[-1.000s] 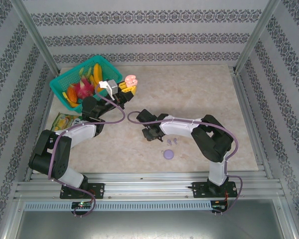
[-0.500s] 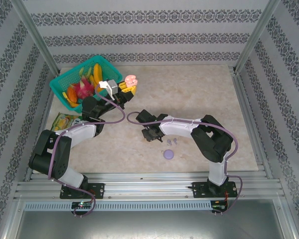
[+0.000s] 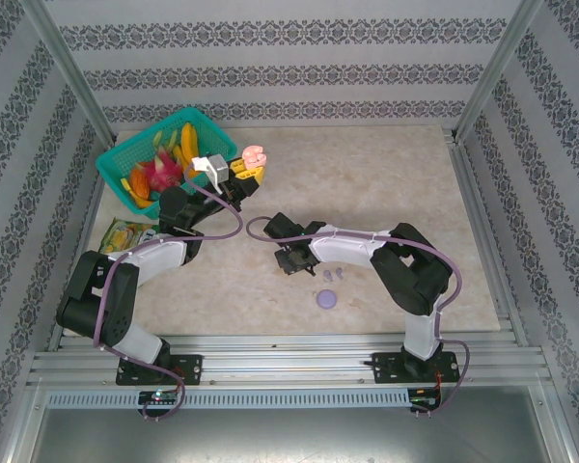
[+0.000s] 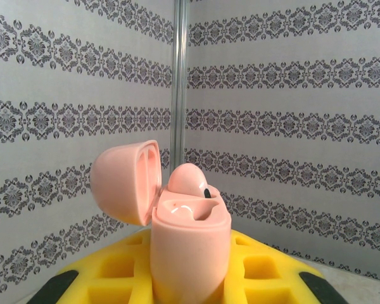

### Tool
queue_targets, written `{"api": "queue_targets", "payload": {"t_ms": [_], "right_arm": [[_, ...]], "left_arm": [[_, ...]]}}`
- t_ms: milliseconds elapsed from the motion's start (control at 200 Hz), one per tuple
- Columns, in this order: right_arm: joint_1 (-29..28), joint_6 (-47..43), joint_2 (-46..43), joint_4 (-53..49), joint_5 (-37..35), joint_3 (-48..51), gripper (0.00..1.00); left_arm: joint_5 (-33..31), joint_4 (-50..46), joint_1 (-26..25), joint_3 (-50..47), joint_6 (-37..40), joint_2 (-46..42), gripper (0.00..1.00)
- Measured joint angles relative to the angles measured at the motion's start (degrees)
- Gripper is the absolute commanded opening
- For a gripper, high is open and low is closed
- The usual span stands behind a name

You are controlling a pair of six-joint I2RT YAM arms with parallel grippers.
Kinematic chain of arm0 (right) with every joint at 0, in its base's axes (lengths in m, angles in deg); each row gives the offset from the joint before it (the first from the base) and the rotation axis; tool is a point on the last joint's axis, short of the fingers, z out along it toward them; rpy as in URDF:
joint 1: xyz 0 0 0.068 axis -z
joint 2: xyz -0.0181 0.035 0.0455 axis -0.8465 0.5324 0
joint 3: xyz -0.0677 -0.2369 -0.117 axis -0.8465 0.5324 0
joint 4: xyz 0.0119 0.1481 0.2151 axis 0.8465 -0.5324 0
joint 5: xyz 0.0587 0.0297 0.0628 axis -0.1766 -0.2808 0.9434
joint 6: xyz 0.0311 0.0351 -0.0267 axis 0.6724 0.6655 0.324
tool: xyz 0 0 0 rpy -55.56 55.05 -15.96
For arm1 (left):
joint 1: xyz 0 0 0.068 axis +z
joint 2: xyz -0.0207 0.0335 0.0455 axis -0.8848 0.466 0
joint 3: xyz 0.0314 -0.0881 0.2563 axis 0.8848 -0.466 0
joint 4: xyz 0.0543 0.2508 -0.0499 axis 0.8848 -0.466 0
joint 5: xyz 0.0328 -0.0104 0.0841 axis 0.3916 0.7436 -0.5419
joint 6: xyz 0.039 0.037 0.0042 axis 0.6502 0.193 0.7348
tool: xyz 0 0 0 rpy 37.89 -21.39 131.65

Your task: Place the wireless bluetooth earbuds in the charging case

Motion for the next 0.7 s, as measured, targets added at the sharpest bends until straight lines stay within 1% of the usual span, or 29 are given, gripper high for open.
{"api": "queue_targets", "payload": {"t_ms": [205, 465, 699], "right_arm": [[0.00, 0.00, -0.74, 1.01, 0.00, 1.01, 0.18], [0.17, 0.28, -3.74, 2.97, 0.52, 4.98, 0.18], [1.68, 1.51, -7.82, 3.52, 1.36, 8.63, 0.17]], "left_arm": [[0.00, 0.00, 0.00, 0.00, 0.00, 0.00, 0.00], [0.00, 0.00, 0.00, 0.00, 0.00, 0.00, 0.00], [0.00, 0.00, 0.00, 0.00, 0.00, 0.00, 0.00]]}}
